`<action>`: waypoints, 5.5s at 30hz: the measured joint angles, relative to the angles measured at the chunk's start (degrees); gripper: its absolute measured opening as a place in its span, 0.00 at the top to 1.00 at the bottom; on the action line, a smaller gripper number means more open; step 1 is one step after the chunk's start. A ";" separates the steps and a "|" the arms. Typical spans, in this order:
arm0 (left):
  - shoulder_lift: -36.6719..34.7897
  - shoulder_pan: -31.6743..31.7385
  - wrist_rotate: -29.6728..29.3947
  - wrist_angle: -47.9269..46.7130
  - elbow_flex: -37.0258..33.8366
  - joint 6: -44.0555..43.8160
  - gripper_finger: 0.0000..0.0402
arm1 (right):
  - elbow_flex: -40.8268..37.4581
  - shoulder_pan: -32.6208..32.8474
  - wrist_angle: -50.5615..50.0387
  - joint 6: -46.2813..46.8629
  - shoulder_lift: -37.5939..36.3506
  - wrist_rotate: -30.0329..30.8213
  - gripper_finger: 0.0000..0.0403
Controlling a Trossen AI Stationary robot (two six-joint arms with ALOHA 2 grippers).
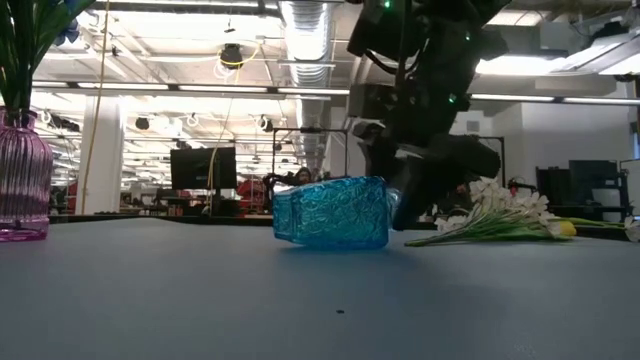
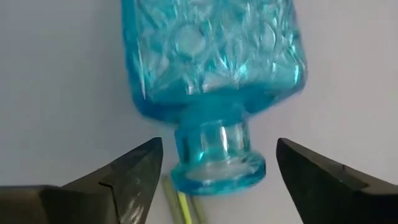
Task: Sort flowers into vase by color
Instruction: Adjust the blue vase
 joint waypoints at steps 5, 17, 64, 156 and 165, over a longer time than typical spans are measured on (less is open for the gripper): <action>0.14 0.00 -0.07 0.00 -0.01 -0.49 0.72 | 0.04 -0.02 0.88 0.09 0.00 -0.06 0.26; 0.17 0.00 -0.08 0.00 -0.02 -1.54 0.72 | 3.98 1.02 -6.10 6.09 -0.50 -0.59 0.57; 0.15 -0.01 0.62 2.78 -0.02 -4.73 0.72 | 26.12 -2.29 -30.93 -51.25 15.65 51.90 0.56; 0.17 -0.01 4.57 2.57 -0.02 -5.26 0.72 | 32.06 -3.19 -30.73 22.77 4.15 13.25 0.23; 0.17 -0.02 5.42 2.54 -0.02 -4.84 0.72 | 11.03 -12.58 -25.12 61.14 -16.10 7.69 0.25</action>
